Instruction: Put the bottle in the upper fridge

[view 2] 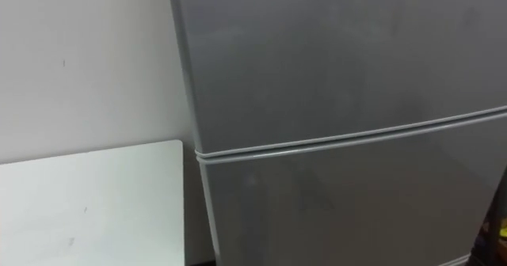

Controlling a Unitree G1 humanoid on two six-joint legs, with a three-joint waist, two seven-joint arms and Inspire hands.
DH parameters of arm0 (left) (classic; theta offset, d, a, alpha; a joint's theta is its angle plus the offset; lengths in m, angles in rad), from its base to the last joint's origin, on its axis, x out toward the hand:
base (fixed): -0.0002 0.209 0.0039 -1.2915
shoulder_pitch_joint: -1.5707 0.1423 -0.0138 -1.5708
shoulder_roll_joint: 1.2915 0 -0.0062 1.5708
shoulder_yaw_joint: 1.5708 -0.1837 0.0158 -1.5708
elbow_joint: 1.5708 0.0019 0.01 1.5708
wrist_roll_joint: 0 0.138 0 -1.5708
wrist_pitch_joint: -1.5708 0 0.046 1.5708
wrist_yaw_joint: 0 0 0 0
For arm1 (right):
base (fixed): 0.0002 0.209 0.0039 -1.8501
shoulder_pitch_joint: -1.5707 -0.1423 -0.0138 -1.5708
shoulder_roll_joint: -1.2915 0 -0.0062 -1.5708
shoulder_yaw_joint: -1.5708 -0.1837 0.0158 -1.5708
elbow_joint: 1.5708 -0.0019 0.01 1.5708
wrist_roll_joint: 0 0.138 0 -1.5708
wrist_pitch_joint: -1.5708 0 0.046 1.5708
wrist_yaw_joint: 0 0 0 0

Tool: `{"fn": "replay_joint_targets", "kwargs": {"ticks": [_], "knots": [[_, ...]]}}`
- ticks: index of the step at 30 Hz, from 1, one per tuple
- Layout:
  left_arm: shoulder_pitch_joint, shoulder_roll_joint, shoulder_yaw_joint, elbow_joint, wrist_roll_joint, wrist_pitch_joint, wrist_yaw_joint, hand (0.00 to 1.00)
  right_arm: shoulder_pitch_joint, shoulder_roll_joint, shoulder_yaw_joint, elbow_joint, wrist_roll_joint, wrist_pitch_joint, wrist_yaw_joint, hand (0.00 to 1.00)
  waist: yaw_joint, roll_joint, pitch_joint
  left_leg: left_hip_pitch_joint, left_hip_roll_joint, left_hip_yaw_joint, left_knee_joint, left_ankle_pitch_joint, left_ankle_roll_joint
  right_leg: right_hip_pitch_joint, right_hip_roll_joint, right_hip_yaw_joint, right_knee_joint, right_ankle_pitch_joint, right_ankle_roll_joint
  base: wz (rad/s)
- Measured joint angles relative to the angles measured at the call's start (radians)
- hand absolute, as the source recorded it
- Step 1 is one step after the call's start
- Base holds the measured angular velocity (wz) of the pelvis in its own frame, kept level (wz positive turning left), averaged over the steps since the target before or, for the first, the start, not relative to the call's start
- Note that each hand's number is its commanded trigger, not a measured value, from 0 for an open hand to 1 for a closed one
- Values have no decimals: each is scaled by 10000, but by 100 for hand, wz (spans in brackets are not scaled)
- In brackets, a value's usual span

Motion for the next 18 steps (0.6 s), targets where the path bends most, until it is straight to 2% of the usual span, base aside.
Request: {"fn": "replay_joint_targets", "kwargs": {"ticks": [4, 10, 18], "knots": [[22, -66, -237, 87, 20, 114, 31, 0, 8, 43, 501, 301, -350, 108, 574, 0, 35, -9, 17, 24, -7, -24, 0, -5, 2, 37, -10, -42, -10, -49, 10, 3], [-1, -193, -343, 9, 303, 220, 60, 0, -124, 324, 656, 395, -1444, 271, 1379, 0, 37, 2, 19, -32, -4, -45, -5, -9, -2, 34, -3, -61, 8, -55, 4, 1], [-55, -169, -606, -171, 652, 218, 88, 0, -543, 333, 1099, 563, -2266, 288, 1709, 0, 45, -88, 11, -201, -58, -314, 109, -7, 1, 63, -60, -385, -15, -59, 19, 10]]}}
